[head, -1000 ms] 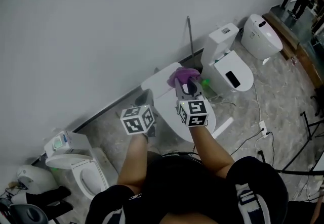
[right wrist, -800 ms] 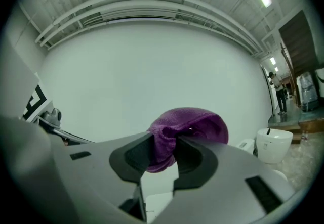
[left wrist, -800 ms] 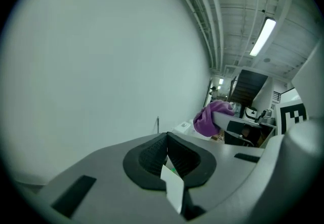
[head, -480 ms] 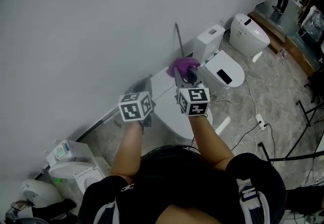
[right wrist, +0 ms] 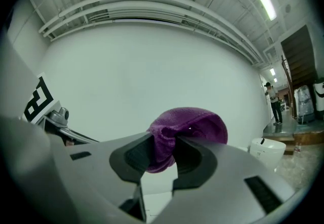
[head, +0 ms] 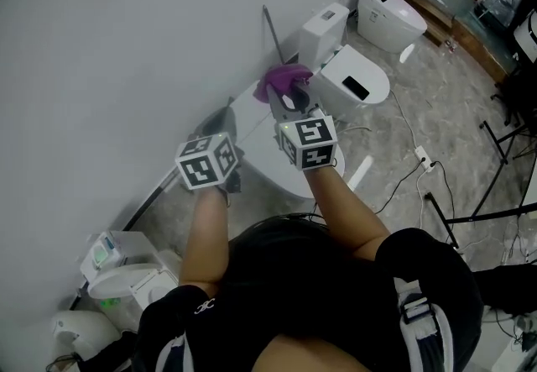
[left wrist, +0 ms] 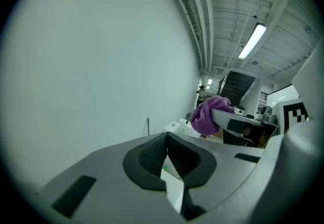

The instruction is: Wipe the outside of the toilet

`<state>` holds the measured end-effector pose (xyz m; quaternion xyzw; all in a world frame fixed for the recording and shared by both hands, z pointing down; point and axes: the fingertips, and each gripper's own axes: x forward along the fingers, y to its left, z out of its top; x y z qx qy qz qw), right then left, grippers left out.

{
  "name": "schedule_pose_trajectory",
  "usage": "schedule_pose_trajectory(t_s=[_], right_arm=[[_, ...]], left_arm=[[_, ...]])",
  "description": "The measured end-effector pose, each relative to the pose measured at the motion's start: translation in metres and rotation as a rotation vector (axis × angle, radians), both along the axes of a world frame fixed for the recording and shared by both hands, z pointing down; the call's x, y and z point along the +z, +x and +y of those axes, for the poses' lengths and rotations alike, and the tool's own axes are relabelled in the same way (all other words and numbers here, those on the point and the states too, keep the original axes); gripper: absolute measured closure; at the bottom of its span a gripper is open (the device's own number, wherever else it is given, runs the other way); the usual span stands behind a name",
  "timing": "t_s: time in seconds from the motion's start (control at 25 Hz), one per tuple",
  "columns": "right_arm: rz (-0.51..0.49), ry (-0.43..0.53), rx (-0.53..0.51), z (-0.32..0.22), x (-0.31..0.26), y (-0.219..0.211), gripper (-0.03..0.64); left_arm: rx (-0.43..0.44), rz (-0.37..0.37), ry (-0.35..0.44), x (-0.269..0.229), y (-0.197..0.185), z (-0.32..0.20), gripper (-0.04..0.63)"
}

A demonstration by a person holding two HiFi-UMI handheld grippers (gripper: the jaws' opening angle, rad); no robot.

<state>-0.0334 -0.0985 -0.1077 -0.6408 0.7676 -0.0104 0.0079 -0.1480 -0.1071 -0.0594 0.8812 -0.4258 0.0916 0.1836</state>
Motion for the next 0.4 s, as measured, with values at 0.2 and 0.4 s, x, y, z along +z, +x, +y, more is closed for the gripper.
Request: schedule_pose_trajectory(t_s=[0.2, 0.4], right_arm=[[-0.003, 0.001, -0.015, 0.0027, 0.0013, -0.0061, 0.515], [-0.004, -0.003, -0.039, -0.0054, 0.0065, -0.0101, 0.516]], left_arm=[[0.000, -0.005, -0.009, 0.0047, -0.0033, 0.0025, 0.586], [0.010, -0.005, -0.017, 0.0096, 0.0010, -0.0044, 0.586]])
